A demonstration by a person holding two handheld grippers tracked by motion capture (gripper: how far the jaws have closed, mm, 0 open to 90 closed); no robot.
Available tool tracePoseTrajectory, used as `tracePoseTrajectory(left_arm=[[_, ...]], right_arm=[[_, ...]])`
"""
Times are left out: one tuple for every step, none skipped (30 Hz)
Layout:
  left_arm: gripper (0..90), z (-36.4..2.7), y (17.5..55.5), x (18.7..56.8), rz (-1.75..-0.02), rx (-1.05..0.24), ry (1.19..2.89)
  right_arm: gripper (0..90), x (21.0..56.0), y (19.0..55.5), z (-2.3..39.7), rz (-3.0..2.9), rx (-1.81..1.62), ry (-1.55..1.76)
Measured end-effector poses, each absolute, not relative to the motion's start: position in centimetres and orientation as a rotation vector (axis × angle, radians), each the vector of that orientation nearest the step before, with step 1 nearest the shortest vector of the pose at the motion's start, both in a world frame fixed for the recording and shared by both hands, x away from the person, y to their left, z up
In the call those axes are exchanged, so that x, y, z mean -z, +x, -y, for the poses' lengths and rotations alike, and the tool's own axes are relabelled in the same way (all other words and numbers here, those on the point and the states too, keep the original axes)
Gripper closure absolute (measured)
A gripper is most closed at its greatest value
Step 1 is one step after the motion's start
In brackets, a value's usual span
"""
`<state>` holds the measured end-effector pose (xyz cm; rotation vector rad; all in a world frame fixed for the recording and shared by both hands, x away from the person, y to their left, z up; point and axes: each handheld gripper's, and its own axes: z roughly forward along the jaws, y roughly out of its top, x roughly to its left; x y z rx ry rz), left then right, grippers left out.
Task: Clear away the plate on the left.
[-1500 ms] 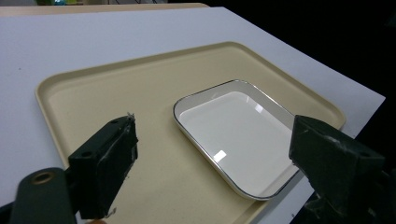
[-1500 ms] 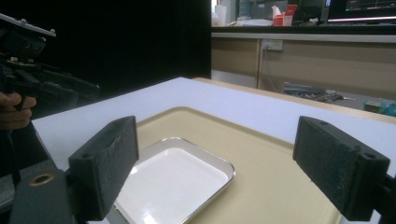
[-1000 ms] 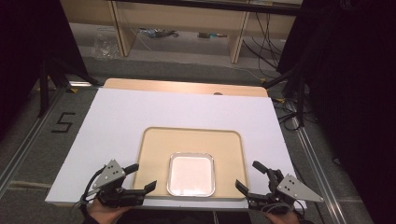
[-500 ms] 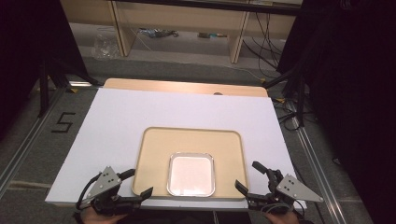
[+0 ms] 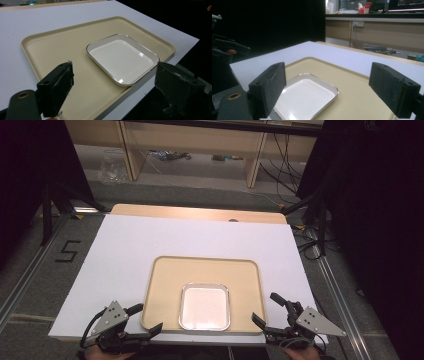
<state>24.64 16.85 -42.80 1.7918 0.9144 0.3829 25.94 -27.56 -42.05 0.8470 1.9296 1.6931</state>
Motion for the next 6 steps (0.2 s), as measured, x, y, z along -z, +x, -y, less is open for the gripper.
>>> tracePoseTrajectory(left_arm=[[15.3, -16.92, 24.72, 42.78, -0.9, -0.39, 1.801], [15.2, -16.92, 24.72, 42.79, -0.901, -0.389, 1.801], [15.3, -16.91, 24.72, 42.8, -0.905, -0.386, 1.798], [15.2, -16.93, 24.74, 42.8, -0.905, -0.387, 1.8], [15.3, -16.92, 24.74, 42.8, -0.91, -0.39, 1.801], [15.3, -16.83, 24.74, 42.88, -0.918, -0.375, 1.788]], right_arm=[[15.1, 42.04, 26.03, 27.66, -1.925, -1.674, 0.827], [15.1, 42.07, 25.94, 27.57, -1.923, -1.68, 0.852], [15.1, 42.09, 25.9, 27.48, -1.92, -1.685, 0.869], [15.1, 42.04, 25.97, 27.61, -1.92, -1.673, 0.843], [15.1, 42.02, 25.98, 27.65, -1.922, -1.674, 0.832], [15.1, 42.05, 25.86, 27.54, -1.929, -1.697, 0.856]])
